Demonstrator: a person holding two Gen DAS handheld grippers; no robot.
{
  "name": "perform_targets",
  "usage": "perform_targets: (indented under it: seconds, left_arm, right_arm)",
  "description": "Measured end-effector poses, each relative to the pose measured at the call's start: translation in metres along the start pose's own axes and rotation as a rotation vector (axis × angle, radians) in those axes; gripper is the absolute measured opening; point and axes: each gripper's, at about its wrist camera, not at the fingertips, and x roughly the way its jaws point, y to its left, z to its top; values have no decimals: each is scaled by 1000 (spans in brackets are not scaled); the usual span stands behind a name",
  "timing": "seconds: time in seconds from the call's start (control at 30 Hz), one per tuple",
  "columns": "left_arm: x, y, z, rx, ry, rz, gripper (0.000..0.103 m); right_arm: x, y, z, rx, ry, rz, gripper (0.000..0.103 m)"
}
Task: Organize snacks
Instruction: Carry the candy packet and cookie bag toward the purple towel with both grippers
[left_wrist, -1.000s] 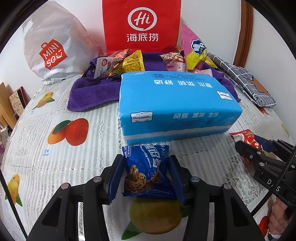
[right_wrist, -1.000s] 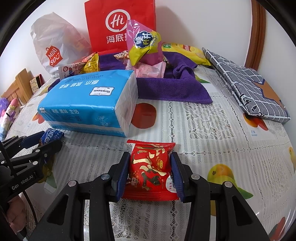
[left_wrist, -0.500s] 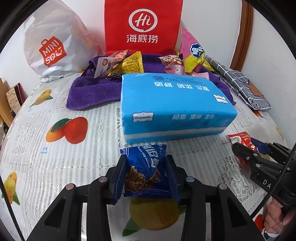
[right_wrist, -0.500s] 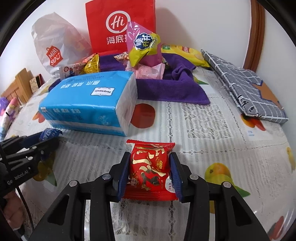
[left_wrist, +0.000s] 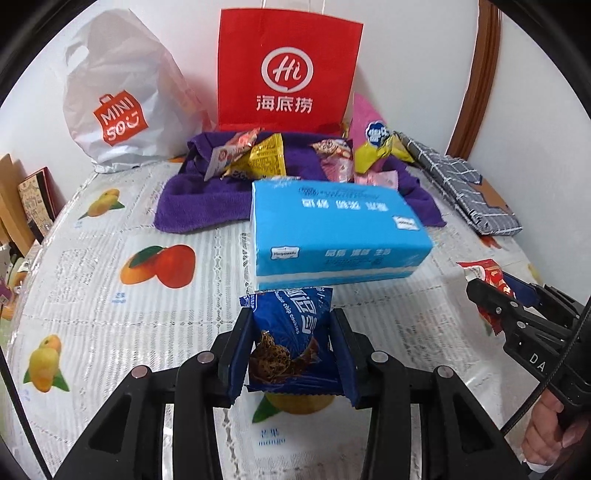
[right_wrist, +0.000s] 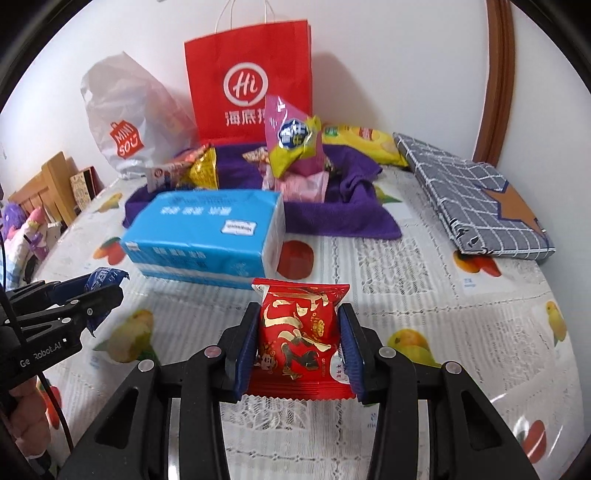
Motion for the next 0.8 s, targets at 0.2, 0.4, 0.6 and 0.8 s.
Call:
perform_targets:
  seconds: [0.2,0.4,0.6,0.8]
  left_arm:
    - [-27,1,1,-14,-11,4,39]
    - [-56,-3,2,-12,-32,8,39]
    - [-78,-3,7,-22,-35,-17,39]
    - [-101,-2,7,-18,-52,-7,39]
  right_arm:
    - [-27,-1,3,20,-36,5,42]
    - [-59,-1,7,22,-82,2,42]
    - [-85,0,13,31,-109,6,42]
    - [-108,4,15,46,-140,9,42]
